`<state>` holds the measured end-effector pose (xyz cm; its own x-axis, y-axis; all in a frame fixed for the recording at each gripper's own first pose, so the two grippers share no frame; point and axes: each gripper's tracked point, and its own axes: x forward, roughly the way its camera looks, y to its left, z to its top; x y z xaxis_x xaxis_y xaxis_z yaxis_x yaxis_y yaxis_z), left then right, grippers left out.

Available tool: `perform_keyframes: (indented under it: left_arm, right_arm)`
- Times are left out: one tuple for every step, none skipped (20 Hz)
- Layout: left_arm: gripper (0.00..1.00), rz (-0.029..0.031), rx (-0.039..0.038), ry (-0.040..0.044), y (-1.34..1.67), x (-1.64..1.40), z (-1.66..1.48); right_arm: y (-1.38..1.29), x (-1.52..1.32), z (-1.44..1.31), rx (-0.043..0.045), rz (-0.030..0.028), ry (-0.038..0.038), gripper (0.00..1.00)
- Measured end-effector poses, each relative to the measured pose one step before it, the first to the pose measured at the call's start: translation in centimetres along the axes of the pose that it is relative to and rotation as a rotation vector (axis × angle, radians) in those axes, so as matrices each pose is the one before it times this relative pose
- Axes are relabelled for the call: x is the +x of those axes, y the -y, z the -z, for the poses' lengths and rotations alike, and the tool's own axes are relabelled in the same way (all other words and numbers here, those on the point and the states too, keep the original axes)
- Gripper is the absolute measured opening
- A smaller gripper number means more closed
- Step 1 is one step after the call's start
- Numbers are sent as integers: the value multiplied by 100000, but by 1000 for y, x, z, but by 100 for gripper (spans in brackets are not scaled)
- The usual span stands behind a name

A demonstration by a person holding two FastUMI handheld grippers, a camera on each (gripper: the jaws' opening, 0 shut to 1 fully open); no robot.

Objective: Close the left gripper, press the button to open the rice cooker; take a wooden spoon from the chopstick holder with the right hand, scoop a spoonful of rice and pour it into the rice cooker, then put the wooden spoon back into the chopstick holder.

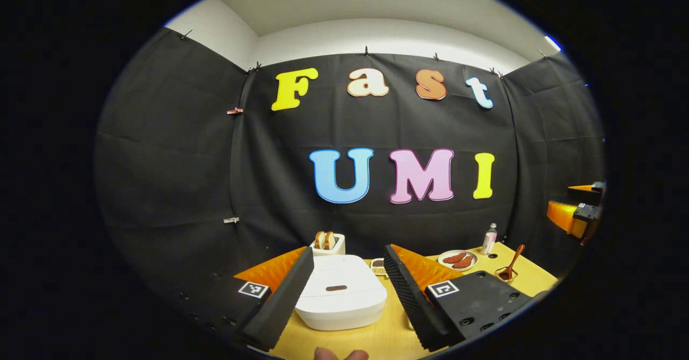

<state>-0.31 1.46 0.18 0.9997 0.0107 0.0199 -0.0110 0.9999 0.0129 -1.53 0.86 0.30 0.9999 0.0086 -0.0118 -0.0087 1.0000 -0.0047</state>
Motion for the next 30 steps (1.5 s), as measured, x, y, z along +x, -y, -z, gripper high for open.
perform_keyframes:
  left_arm:
    - [92,325,-108,-75,47,-20,114]
    - [92,581,-293,157,57,165,-145]
    - [92,1635,-217,152,298,-188,-74]
    - [87,2065,178,68,386,64,-130]
    - [73,2346,956,-484,398,252,210]
    - [59,2580,1393,-1283,487,316,216]
    - [48,2691,1555,-1599,376,344,458]
    - [34,2408,793,-1496,411,298,344]
    - [25,2259,-1154,-1399,137,347,380]
    - [16,546,-2700,-1126,60,127,202]
    - [8,502,-3507,-1237,-311,540,302]
    - [7,601,-3164,-1568,-237,472,349]
    - [7,-86,-2240,-1713,-443,552,614]
    - [7,-1144,-1023,-1846,-871,700,377]
    - [7,-1213,-226,-1724,-966,815,338]
    - [7,-683,-21,-1591,-852,864,150]
    - [6,161,-166,-1309,-557,1050,74]
    - [7,518,-475,-1310,-492,992,130]
    - [7,1206,-285,-1926,-503,1163,307]
    - [7,-12,606,-1334,-606,1097,166]
    - [7,523,925,-1897,-563,1390,377]
    - [7,1773,379,-3003,-196,1307,591]
    - [7,2232,-544,-3573,-44,1157,810]
    - [7,3166,-1216,-4279,7,1211,809]
    - [7,1879,-1118,-5238,-277,1270,1156]
    - [7,877,-920,-3708,-633,1156,591]
    - [7,500,-1022,-3205,-524,1073,126]
    - [7,1263,-1180,-3142,-364,868,281]
    - [7,1638,-1225,-3555,-296,862,511]
    - [7,2257,-1510,-3651,-178,936,683]
  right_arm:
    - [-1,-143,-47,-468,-80,112,97]
    - [79,-11,-70,-236,129,143,98]
    - [89,80,-141,101,170,197,98]
    - [19,20,51,131,195,-5,98]
    - [107,41,-18,-34,191,-92,98]
    - [56,54,52,-261,113,-174,97]
    - [54,76,59,-315,173,-104,97]
    - [59,-31,29,-137,154,-27,97]
    - [12,45,-68,-76,202,19,97]
    - [75,-40,44,-209,209,133,97]
    - [71,64,-115,-610,185,206,98]
    - [150,83,1,-960,455,194,97]
    - [197,83,21,-853,396,55,97]
    - [147,26,18,-367,473,53,97]
    - [176,33,1,71,545,-29,98]
    - [186,38,42,185,576,-133,97]
    - [213,17,29,-40,757,-135,97]
    - [310,-35,22,-191,739,20,97]
    - [241,6,133,-416,792,-365,97]
    - [254,-43,145,-290,718,-195,97]
    - [370,-49,82,-178,951,-258,98]
    - [328,-75,108,-175,1025,-332,97]
    - [440,-75,188,-161,1238,-401,97]
    - [354,-62,214,-165,983,-465,98]
    - [442,-93,153,-356,1104,-497,98]
    - [545,-207,220,-574,1191,-592,98]
    - [514,-119,34,-650,1263,-112,98]
    - [650,-112,-14,-568,1439,-80,98]
    - [542,-107,68,-329,1418,-136,98]
    - [541,-93,189,-106,1490,-297,98]
